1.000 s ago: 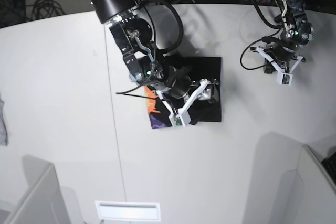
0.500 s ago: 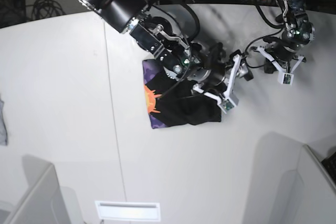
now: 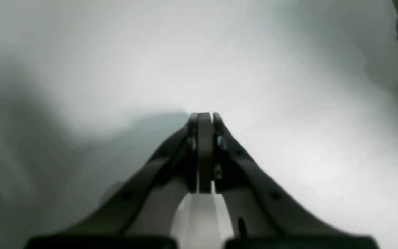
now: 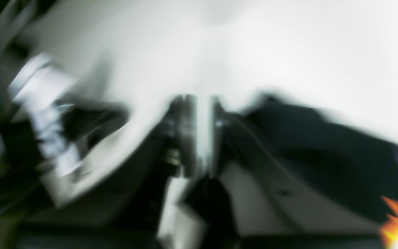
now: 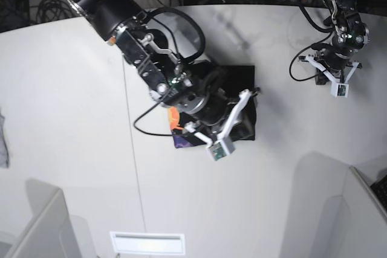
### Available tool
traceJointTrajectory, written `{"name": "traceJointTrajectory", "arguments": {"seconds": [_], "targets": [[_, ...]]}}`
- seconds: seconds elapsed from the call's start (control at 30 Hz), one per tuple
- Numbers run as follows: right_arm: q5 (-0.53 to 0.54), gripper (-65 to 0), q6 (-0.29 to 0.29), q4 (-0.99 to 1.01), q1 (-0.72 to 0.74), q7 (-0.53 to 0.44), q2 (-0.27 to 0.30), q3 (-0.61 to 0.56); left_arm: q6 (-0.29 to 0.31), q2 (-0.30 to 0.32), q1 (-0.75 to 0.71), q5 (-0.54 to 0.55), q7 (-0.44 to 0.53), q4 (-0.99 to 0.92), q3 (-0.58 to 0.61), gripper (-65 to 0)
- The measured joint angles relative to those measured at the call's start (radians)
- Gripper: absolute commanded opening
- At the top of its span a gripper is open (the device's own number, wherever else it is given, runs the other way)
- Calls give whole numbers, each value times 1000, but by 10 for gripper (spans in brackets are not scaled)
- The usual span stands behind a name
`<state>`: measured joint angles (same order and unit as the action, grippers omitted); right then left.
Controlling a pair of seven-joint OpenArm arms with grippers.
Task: Fold the T-shirt properly
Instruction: 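Press and flatten the folded bundle with the right gripper, left gripper withdrawn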
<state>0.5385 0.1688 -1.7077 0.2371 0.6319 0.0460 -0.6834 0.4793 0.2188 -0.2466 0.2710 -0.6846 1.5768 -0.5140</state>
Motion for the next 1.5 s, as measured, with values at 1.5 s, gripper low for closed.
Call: {"name": "traceJointTrajectory", "arguments": {"seconds": [1.5], "targets": [[7,-650,-1,269,89,26,-131,-81,0,0,-23,2,-1,12,11,-650]]}}
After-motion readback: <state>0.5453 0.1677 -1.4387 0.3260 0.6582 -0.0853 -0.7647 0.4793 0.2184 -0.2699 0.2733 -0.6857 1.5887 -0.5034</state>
